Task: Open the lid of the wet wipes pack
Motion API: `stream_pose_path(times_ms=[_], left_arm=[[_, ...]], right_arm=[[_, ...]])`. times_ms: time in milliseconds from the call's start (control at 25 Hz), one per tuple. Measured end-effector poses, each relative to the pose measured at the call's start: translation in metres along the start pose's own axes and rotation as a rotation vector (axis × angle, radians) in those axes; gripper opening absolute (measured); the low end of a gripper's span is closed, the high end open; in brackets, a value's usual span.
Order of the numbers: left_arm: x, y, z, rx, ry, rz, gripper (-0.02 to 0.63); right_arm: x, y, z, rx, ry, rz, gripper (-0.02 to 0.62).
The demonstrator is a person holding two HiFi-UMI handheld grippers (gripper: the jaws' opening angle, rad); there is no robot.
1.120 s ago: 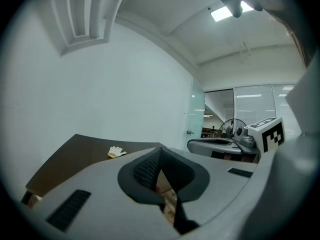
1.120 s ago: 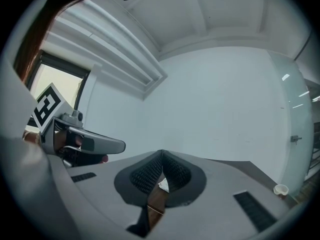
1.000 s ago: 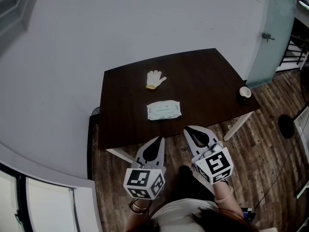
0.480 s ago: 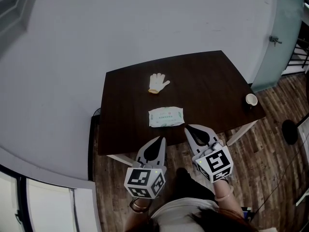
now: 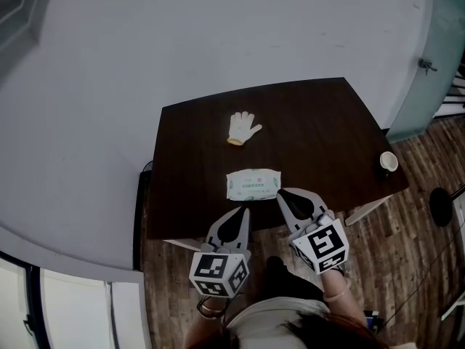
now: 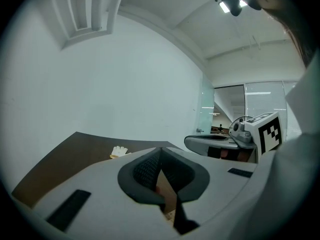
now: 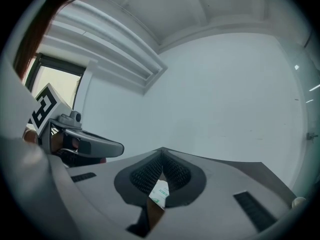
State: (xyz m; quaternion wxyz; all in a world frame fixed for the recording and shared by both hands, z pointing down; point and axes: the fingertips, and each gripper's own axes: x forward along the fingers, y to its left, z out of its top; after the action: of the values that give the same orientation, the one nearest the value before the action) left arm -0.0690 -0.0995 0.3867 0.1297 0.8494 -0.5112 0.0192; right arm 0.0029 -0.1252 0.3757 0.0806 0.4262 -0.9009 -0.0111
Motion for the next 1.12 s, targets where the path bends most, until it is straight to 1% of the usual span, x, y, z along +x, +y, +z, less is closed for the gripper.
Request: stream_pose_path(times_ms=[320, 520, 840, 1120], left_arm=[[0.034, 0.019, -0.011, -0.031, 0.006, 0.03, 0.018], [0.051, 0.032, -0.022, -0.064, 0.006, 0.054, 0.018], [0.079, 0.052, -0.051, -0.082, 0.034, 0.081, 0.018], [0.101, 0.068, -0.073, -0.107, 0.081, 0.098, 0.018]], right_arm=[[0.033, -0.017, -0.01, -0.013, 0.023, 0.048, 0.005], [0.054, -0.024, -0.019, -0.022, 0.042, 0.083, 0.011], [0.087, -0.028, -0.036, -0.072, 0.079, 0.155, 0.025], [0.112, -0.031, -0.057, -0.125, 0.124, 0.215, 0.037]])
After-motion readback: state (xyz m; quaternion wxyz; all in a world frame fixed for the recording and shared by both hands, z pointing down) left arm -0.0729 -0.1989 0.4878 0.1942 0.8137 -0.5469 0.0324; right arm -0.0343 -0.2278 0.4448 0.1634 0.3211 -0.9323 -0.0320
